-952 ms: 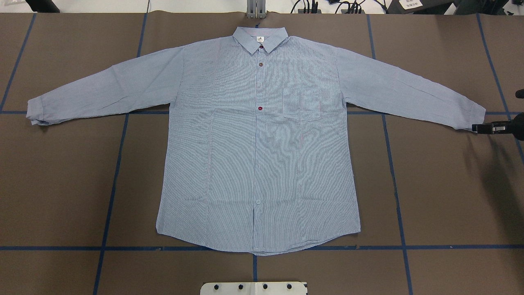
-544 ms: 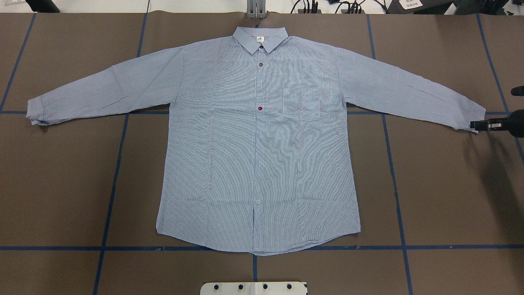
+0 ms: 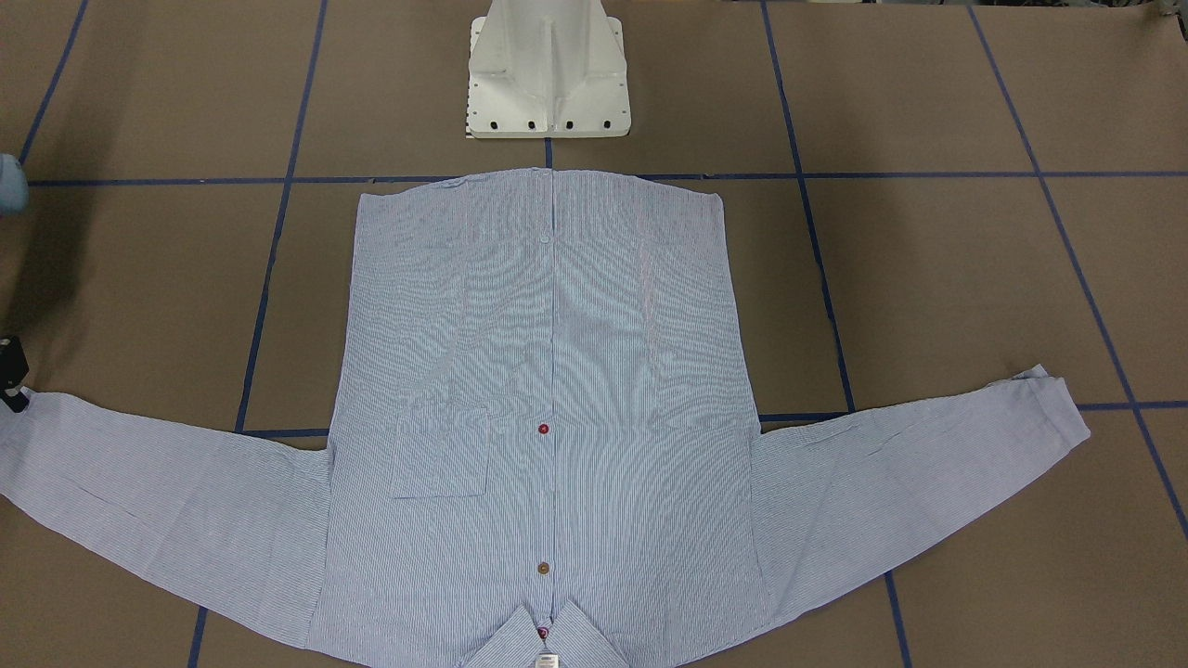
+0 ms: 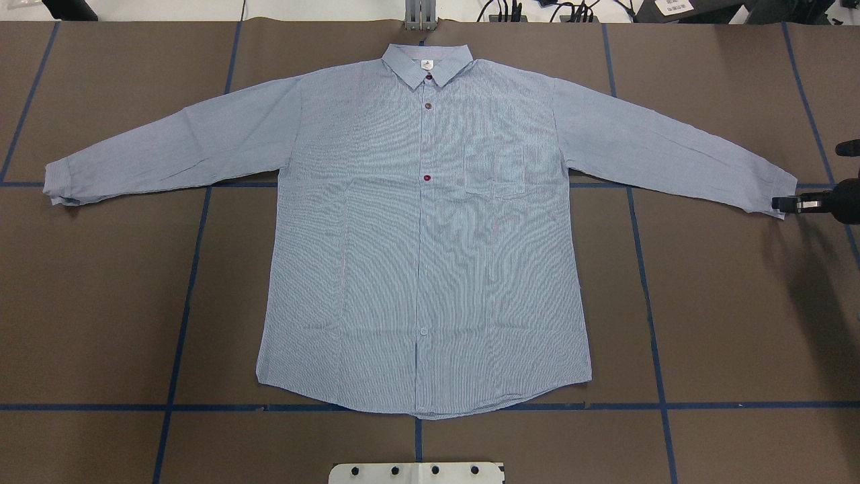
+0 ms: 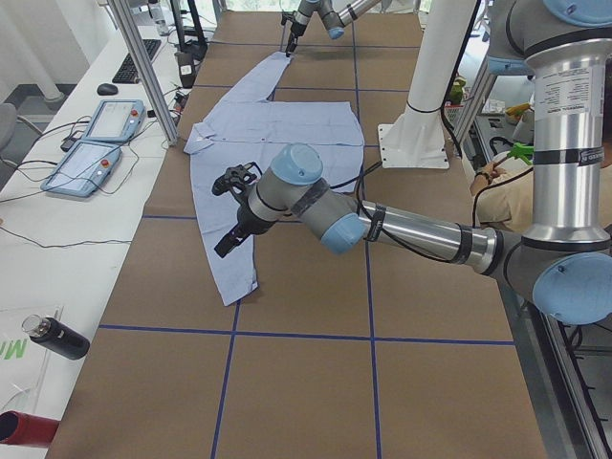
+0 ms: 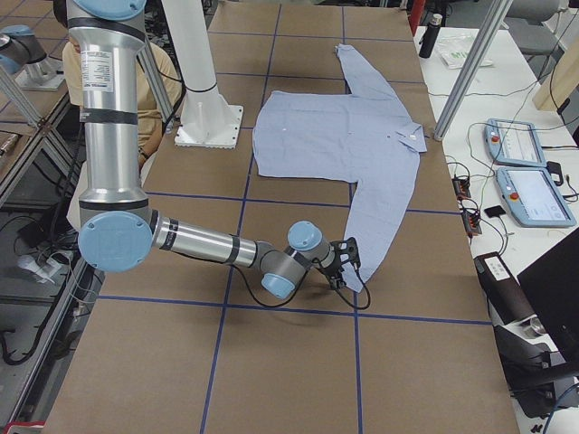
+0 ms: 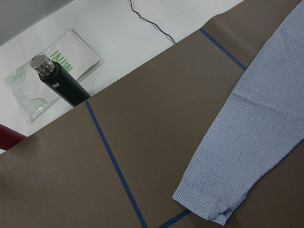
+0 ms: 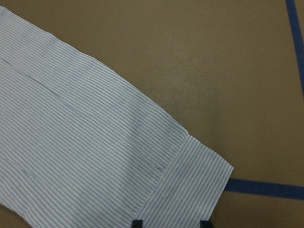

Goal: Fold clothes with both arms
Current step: 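Lower the right gripper to the cuff of the sleeve nearest it and grasp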

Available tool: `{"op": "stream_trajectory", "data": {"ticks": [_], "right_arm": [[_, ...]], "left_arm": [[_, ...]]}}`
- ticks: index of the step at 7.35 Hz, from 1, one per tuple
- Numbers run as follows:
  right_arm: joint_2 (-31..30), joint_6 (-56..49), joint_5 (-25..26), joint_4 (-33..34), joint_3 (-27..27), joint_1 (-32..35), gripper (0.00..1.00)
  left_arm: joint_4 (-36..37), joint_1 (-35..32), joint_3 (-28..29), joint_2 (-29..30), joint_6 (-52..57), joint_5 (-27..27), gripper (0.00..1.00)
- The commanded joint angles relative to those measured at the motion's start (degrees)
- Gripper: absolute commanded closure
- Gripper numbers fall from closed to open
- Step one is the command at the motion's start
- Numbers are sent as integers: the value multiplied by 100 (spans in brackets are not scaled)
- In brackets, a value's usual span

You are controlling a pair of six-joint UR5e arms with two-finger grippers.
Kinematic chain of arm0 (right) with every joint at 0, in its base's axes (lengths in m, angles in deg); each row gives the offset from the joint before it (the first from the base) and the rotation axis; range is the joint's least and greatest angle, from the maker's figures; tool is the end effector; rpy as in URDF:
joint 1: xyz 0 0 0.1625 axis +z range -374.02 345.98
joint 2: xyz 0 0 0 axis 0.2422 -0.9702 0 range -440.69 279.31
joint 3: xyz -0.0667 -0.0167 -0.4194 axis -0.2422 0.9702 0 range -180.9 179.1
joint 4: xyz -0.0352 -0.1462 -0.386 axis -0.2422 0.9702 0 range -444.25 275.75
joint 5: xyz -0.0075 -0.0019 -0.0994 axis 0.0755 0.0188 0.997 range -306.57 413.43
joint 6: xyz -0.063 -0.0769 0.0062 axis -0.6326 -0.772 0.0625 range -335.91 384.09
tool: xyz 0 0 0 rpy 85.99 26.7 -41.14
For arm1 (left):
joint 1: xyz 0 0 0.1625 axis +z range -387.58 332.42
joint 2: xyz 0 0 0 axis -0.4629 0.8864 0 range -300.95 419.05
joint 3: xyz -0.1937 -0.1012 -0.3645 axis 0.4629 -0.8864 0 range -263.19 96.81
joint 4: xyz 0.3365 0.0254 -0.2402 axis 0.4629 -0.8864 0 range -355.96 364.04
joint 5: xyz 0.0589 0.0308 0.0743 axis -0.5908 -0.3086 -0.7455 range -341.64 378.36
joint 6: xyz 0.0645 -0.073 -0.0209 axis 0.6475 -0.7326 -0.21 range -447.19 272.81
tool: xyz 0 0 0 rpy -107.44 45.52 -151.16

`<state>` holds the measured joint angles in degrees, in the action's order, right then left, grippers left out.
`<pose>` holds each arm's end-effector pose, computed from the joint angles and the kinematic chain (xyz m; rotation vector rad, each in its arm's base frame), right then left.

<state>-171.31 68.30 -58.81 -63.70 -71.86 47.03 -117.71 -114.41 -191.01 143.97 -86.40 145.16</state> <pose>-0.1581 -0.4834 0.7028 0.4718 -0.8021 0.0781 -0.0474 -0.4752 0.4863 0.7373 0.6256 0.3127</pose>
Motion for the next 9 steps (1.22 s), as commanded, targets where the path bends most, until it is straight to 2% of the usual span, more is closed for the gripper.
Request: {"op": "stream_trajectory", "data": {"ticks": [1, 2, 4, 7, 8, 9], "right_arm": [[1, 0, 0, 2, 3, -14, 50], [1, 0, 0, -7, 3, -23, 53], [1, 18, 0, 2, -14, -32, 100], [-8, 9, -78, 2, -233, -14, 100], [18, 44, -166, 132, -599, -14, 100], [253, 340, -175, 647, -986, -14, 100]], "left_arm": [[-7, 0, -1, 7, 0, 3, 0], [-7, 0, -1, -1, 0, -6, 0], [-33, 0, 7, -2, 0, -6, 0], [-33, 0, 7, -2, 0, 3, 0], [-33, 0, 7, -2, -9, 3, 0], [-33, 0, 16, -2, -9, 3, 0]]}}
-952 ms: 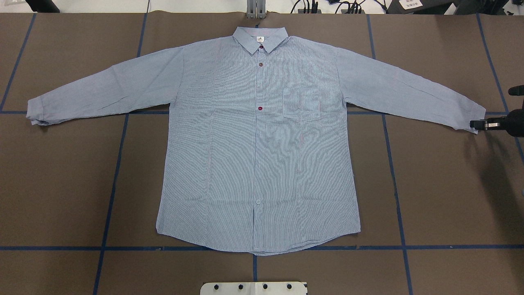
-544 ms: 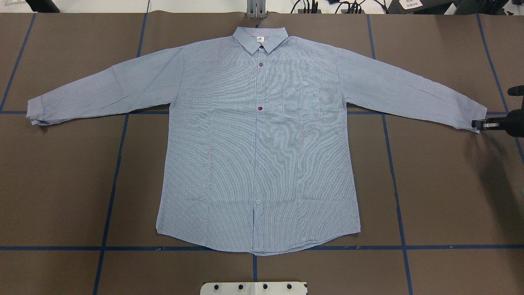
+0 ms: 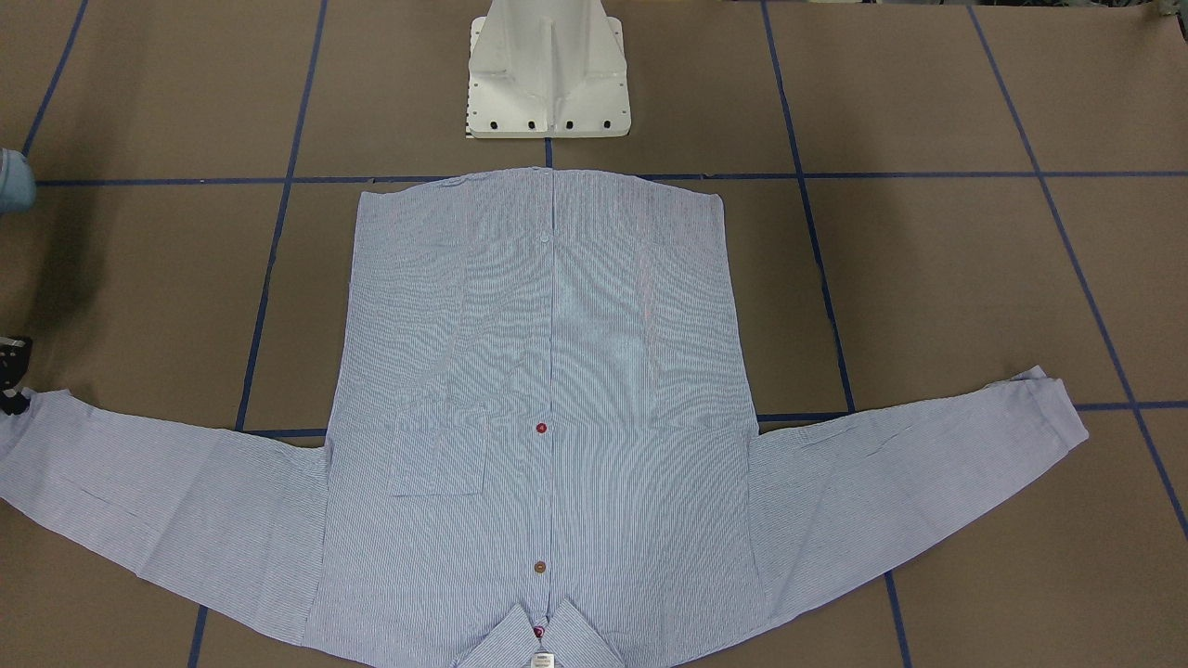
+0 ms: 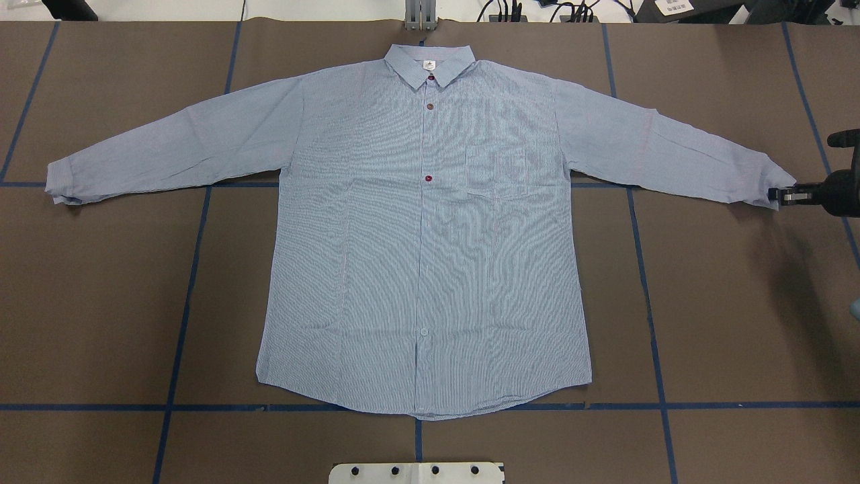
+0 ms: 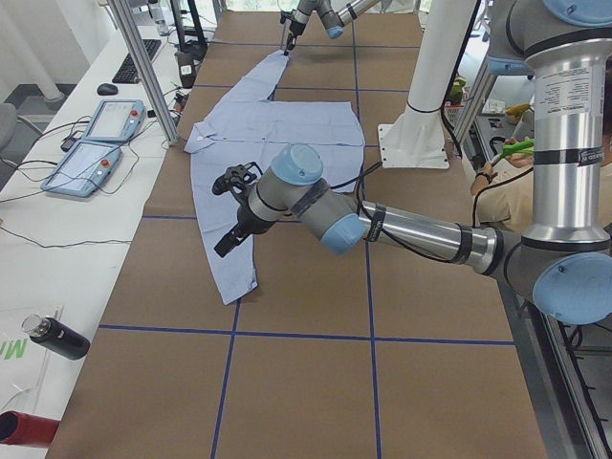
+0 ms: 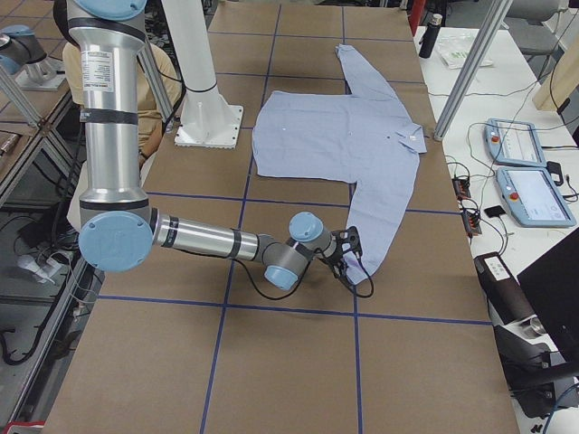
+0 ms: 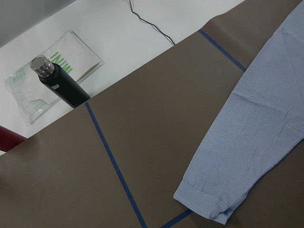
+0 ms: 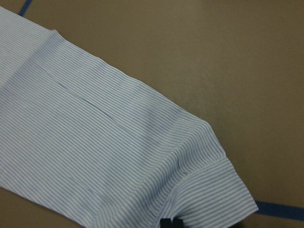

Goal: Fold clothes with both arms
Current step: 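Lower the right gripper to the cuff of the sleeve nearest it and grasp, then lift the sleeve with the right gripper and carry it across the shirt front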

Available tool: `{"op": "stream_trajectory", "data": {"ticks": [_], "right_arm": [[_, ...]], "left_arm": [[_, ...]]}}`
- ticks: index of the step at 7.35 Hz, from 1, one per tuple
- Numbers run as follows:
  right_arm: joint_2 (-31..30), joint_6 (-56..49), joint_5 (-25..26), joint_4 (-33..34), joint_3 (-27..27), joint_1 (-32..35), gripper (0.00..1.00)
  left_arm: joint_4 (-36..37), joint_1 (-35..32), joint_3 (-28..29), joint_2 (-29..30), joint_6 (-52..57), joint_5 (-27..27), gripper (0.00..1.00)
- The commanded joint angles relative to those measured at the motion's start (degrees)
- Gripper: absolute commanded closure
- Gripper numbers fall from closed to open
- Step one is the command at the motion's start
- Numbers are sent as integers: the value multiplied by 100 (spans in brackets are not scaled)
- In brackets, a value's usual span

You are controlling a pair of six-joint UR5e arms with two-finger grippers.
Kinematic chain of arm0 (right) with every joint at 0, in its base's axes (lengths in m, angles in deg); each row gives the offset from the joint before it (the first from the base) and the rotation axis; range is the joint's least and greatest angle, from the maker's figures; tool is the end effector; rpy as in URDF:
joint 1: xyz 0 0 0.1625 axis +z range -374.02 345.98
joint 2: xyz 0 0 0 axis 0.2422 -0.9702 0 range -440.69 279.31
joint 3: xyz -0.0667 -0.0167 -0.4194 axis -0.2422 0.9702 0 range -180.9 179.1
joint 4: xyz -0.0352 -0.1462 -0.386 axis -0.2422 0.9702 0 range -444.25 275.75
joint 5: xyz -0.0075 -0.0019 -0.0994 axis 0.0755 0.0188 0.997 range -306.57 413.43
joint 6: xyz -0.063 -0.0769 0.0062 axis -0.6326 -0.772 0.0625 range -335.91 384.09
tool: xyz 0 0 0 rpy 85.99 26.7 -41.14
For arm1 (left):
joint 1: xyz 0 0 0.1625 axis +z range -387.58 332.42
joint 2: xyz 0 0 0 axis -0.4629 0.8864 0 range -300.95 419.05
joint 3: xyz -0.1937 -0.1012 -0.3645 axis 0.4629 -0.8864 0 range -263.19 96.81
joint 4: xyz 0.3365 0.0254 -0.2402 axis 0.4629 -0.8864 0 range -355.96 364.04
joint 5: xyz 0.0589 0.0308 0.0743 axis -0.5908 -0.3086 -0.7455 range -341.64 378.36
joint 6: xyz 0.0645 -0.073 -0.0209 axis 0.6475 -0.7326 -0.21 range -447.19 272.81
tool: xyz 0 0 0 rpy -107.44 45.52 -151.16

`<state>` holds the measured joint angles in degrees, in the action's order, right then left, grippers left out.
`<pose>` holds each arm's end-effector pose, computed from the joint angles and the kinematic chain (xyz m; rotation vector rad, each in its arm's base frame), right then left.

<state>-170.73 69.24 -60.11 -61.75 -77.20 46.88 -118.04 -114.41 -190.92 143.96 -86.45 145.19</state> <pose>-0.1678 -0.4940 0.6542 0.5070 -0.8598 0.0637 -0.0474 -0.4752 0.4864 0.7409 0.6261 0.3134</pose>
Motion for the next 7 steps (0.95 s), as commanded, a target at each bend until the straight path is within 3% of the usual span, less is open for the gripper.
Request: {"op": "stream_trajectory", "data": {"ticks": [1, 3, 5, 7], "right_arm": [[650, 623, -27, 1292, -890, 1, 100], [2018, 1405, 260, 2665, -1141, -400, 100], [3451, 2083, 1400, 4290, -1106, -1244, 100], [4552, 2384, 2358, 5261, -966, -1755, 100]], "left_arm": [[0, 0, 6, 0, -3, 0, 0], [0, 0, 6, 0, -21, -9, 0], [0, 0, 41, 9, -30, 0, 0], [0, 0, 85, 17, -30, 0, 0]]}}
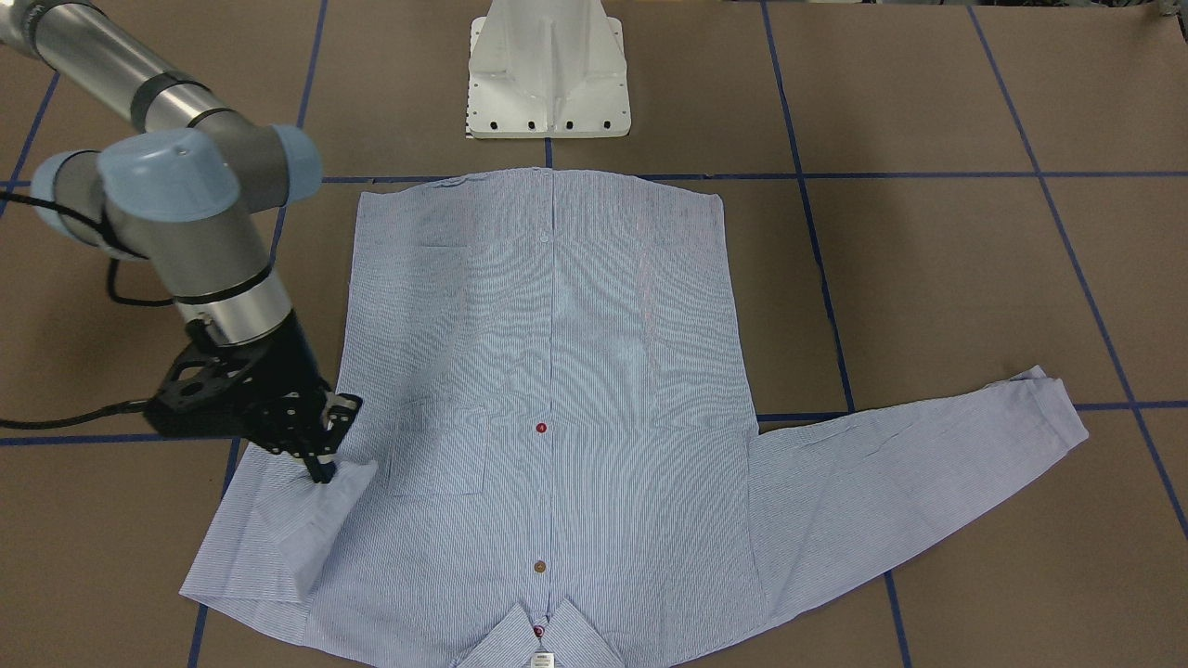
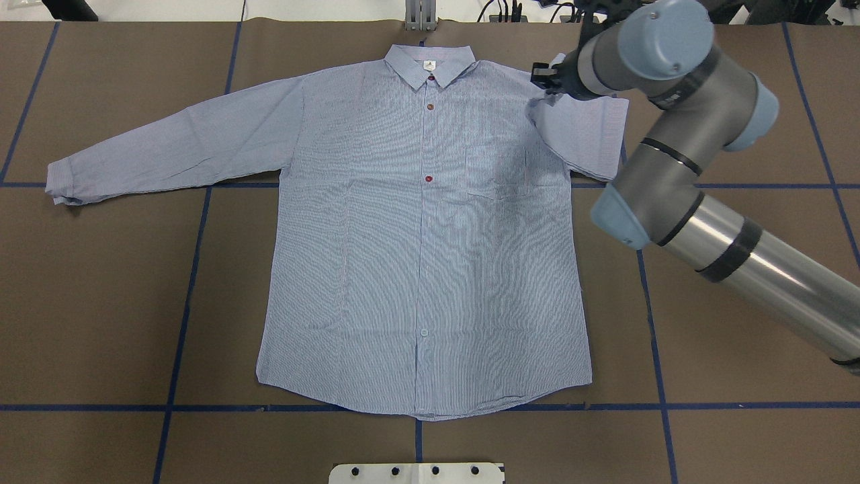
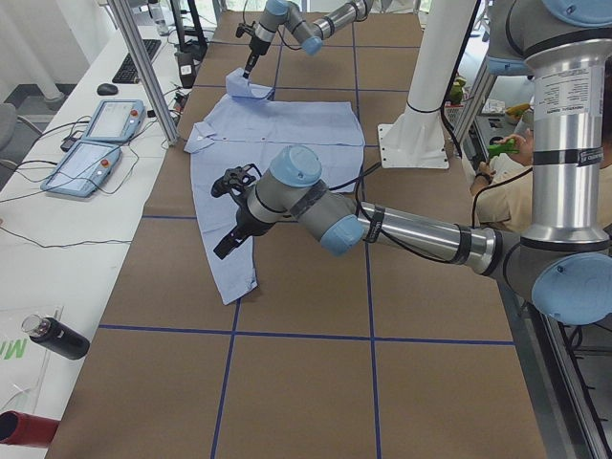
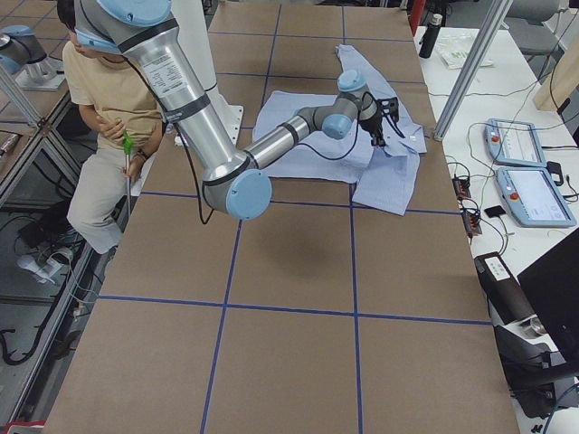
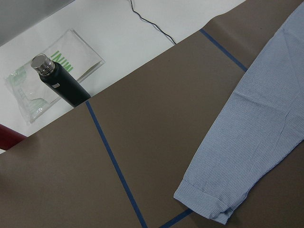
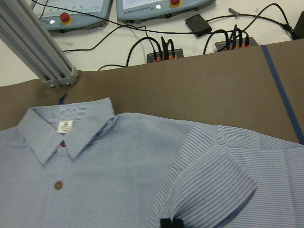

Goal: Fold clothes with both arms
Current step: 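Lift the sleeve with the right gripper and carry it across the shirt front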

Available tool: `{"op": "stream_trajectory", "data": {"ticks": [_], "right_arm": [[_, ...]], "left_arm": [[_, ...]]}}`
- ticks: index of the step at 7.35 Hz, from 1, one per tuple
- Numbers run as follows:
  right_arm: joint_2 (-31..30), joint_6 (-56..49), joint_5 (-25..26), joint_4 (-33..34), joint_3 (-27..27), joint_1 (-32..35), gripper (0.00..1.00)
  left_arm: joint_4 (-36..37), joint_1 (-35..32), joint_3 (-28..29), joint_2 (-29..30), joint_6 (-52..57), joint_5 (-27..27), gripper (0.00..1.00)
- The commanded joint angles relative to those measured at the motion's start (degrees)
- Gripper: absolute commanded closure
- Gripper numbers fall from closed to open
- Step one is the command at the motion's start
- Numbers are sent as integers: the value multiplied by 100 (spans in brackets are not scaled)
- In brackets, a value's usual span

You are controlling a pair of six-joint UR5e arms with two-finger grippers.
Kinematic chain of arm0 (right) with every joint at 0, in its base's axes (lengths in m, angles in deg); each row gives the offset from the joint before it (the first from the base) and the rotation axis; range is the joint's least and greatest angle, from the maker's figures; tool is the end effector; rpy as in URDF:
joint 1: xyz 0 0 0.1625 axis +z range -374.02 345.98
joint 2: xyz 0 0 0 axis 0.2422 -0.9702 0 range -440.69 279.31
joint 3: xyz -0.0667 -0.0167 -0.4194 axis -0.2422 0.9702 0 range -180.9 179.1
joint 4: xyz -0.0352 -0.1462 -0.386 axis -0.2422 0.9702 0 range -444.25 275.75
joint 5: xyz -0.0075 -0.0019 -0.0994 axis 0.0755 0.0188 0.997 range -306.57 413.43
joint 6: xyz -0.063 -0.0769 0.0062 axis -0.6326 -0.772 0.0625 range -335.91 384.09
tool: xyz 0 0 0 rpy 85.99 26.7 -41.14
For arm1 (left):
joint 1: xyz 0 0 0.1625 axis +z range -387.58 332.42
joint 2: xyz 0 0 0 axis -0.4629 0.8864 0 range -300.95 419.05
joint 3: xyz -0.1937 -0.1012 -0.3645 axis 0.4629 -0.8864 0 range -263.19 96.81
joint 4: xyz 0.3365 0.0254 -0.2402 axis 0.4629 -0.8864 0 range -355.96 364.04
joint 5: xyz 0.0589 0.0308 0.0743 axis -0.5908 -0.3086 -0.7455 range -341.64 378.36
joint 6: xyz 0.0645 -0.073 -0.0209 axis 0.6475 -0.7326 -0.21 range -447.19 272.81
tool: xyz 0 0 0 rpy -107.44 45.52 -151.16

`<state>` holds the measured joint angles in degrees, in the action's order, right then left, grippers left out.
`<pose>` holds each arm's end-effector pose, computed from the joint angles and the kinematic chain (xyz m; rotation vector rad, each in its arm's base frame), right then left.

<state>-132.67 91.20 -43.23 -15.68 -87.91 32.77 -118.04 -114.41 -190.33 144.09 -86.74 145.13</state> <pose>-0.4045 -0.6085 0.2438 0.4770 -0.8729 0.3250 -0.0473 -0.4770 0.4907 0.7315 0.6274 0.3058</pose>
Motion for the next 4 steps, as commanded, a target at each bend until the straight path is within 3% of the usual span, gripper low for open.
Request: {"op": "stream_trajectory", "data": {"ticks": [1, 3, 4], "right_arm": [[1247, 328, 876, 771, 523, -512, 100], [2337, 663, 1560, 763, 1830, -881, 100], [2420, 820, 1911, 763, 2002, -1065, 100]], "left_arm": [[0, 0, 27, 3, -1, 5, 0], [0, 0, 62, 3, -1, -4, 0], [-9, 0, 88, 3, -1, -4, 0]]}}
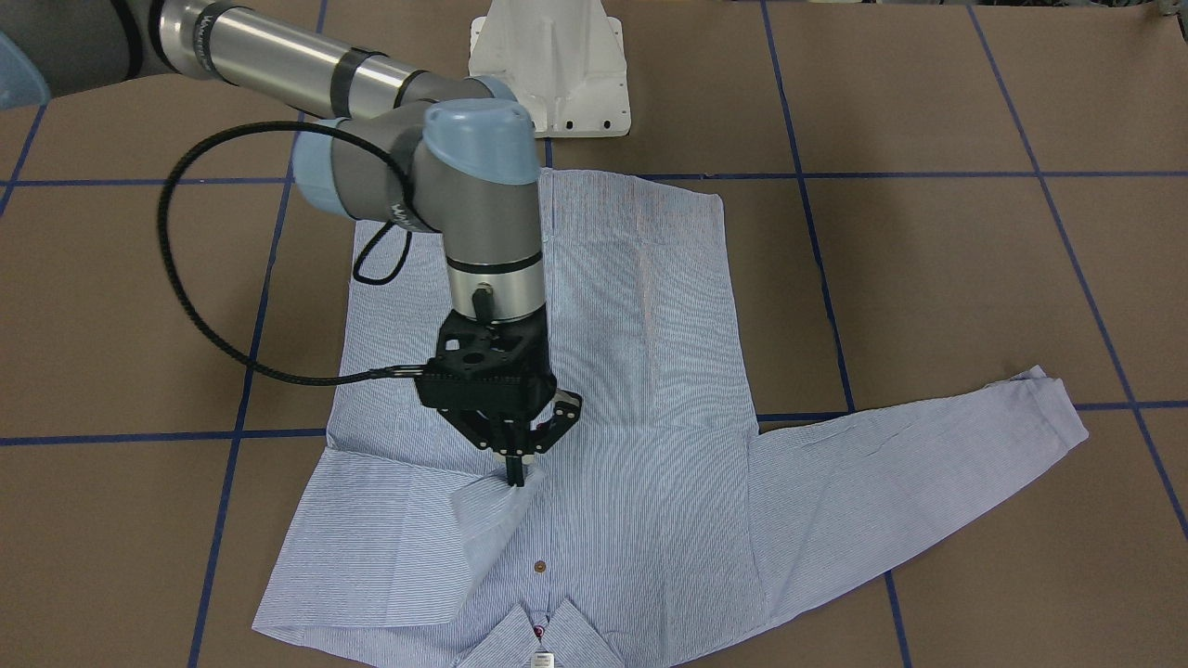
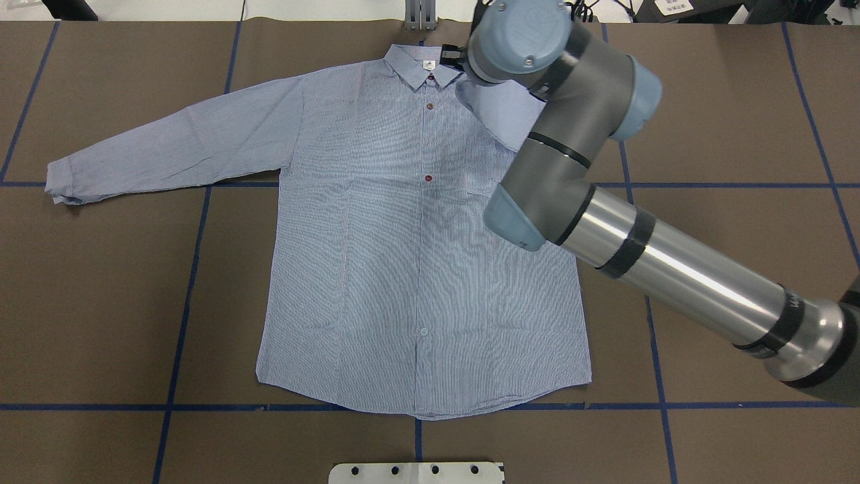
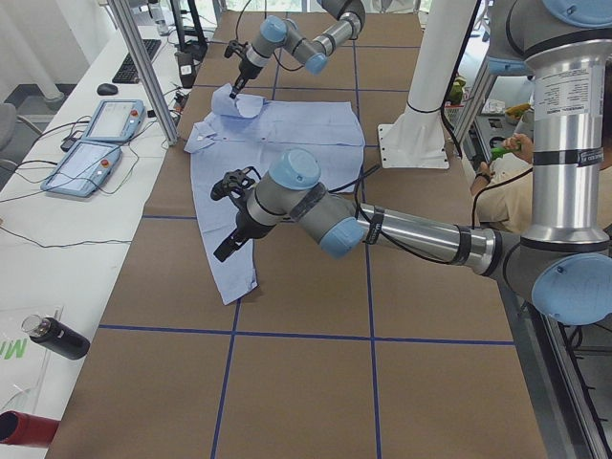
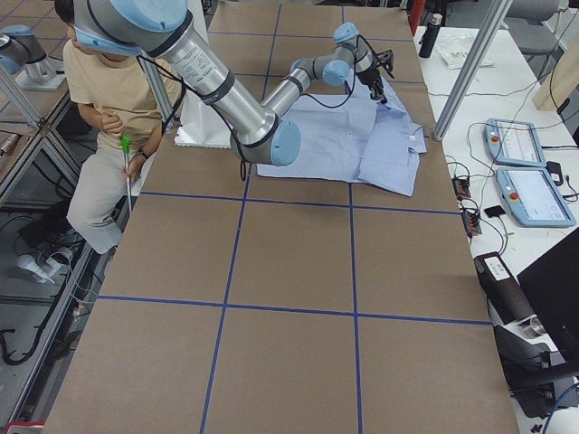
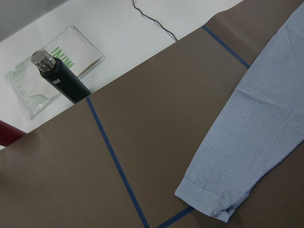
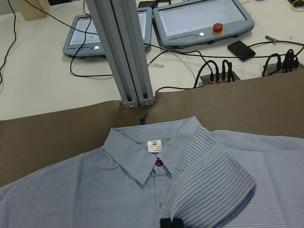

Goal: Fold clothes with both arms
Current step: 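Lift the sleeve with the right gripper and carry it across the shirt front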

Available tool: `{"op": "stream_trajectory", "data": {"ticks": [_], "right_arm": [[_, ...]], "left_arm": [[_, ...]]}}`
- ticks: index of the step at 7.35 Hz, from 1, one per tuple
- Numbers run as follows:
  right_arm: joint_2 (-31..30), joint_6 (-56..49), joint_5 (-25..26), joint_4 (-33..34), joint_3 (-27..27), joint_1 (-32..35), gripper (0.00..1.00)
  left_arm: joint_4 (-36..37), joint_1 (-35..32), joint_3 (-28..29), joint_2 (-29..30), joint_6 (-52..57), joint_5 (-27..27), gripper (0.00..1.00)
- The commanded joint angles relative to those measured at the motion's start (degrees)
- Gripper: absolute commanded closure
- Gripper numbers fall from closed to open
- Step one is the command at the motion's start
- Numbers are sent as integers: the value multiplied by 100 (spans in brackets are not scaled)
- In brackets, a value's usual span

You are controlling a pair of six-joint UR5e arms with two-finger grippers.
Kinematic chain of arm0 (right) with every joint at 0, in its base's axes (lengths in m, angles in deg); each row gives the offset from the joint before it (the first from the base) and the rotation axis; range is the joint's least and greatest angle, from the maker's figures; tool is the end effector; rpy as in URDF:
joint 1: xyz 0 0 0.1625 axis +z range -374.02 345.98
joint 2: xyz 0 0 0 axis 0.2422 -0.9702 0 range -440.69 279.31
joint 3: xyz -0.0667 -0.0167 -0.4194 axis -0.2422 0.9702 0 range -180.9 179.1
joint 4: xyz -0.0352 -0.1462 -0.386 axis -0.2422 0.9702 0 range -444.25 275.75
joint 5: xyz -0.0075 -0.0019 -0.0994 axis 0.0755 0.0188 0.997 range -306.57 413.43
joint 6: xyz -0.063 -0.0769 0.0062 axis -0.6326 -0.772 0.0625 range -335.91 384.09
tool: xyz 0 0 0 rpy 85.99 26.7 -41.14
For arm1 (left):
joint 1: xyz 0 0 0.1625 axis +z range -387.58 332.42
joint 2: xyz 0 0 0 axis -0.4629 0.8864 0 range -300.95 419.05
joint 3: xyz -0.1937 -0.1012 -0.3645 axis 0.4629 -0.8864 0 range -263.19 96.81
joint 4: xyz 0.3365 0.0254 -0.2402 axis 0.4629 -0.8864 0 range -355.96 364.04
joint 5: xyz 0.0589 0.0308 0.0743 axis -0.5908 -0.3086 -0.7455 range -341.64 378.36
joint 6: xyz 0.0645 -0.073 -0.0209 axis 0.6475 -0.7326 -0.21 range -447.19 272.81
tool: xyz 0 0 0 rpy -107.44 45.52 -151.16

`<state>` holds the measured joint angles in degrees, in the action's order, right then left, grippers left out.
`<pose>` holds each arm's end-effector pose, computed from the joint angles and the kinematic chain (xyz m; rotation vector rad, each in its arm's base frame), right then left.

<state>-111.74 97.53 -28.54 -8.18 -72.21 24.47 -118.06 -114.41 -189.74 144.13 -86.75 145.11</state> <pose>-0.5359 -0.6143 0.1051 0.5556 -0.7836 0.4192 -0.0473 -0.4782 0.4956 0.7226 0.6277 0.3026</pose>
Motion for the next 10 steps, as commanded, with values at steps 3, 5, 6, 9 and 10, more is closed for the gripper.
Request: {"op": "stream_trajectory", "data": {"ticks": [3, 5, 6, 9, 10], "right_arm": [[932, 380, 936, 4, 1204, -578, 100], [961, 364, 1270, -5, 1329, -946, 100], [952, 338, 1542, -13, 1495, -1122, 11], [1618, 320, 1528, 22, 2031, -1177, 0], [1602, 207, 1396, 4, 2033, -1124, 0]], "left_arm": [[-7, 0, 38, 0, 0, -1, 0], [-7, 0, 73, 0, 0, -1, 0], [-7, 0, 108, 9, 0, -1, 0], [-7, 0, 91, 9, 0, -1, 0], [-7, 0, 100, 18, 0, -1, 0]]}}
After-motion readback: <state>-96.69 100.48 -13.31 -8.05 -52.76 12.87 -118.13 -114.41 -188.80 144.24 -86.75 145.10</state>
